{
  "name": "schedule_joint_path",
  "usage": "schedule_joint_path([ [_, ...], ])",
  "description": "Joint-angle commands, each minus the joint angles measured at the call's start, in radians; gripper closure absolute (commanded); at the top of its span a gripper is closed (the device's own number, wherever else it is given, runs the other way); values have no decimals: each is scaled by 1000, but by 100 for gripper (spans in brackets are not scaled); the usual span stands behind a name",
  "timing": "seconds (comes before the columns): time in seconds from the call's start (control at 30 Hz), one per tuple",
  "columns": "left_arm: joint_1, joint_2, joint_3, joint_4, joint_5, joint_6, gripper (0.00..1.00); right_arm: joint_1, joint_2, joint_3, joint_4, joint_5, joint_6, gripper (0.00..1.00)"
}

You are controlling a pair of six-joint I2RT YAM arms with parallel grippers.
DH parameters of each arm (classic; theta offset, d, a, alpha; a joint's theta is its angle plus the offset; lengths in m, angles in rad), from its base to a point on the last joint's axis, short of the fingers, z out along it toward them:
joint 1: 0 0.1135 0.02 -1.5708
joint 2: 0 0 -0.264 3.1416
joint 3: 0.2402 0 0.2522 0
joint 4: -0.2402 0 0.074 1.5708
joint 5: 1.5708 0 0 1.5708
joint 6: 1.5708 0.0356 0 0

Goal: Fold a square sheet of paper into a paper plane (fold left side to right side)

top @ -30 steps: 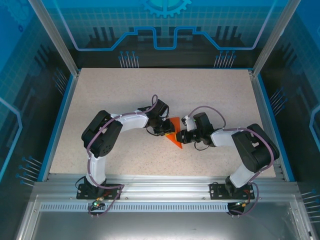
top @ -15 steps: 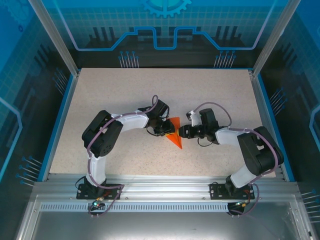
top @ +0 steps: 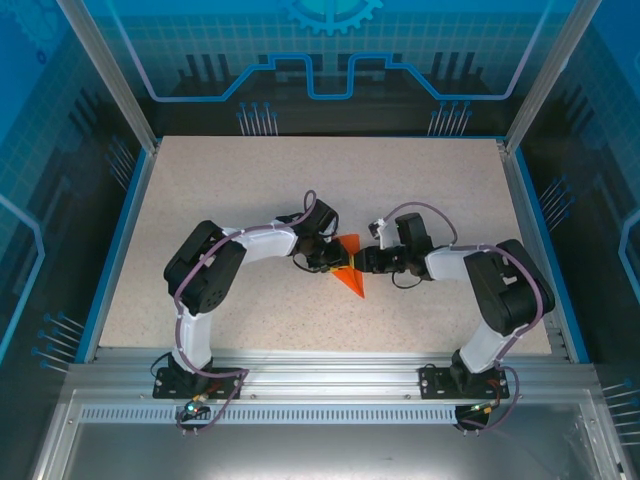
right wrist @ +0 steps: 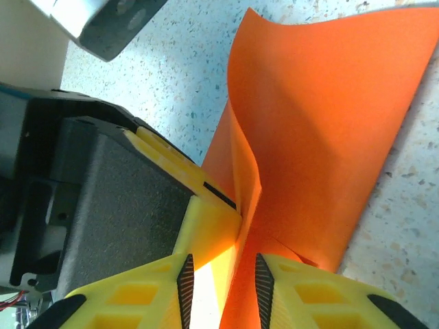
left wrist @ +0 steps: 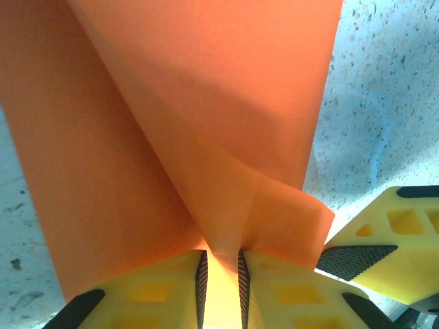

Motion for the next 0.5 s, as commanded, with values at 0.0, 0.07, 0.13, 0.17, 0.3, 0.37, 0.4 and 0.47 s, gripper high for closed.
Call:
schedule_joint_path([
  [0.0,-7,13,33,-16,5,-13,76,-14,23,30,6,-23,11,70],
  [0.07,-7,11,33,-16,5,-12,76,-14,32,35,6,-21,13,72],
  [0.13,-8,11,32,-17,4,-12,76,-14,38,38,6,-16,17,73],
  [0.17,-8,10,34,-16,5,-12,76,-15,40,38,7,-14,19,73],
  [0.3,-7,12,34,-15,5,-12,77,-30,39,33,10,-19,36,74],
  [0.37,-8,12,34,-15,5,-12,77,-31,43,39,9,-27,36,74],
  [0.4,-9,11,34,-15,6,-12,77,-30,47,43,10,-30,36,74],
  [0.47,-9,11,34,-15,6,-12,77,-31,54,46,9,-36,35,74],
])
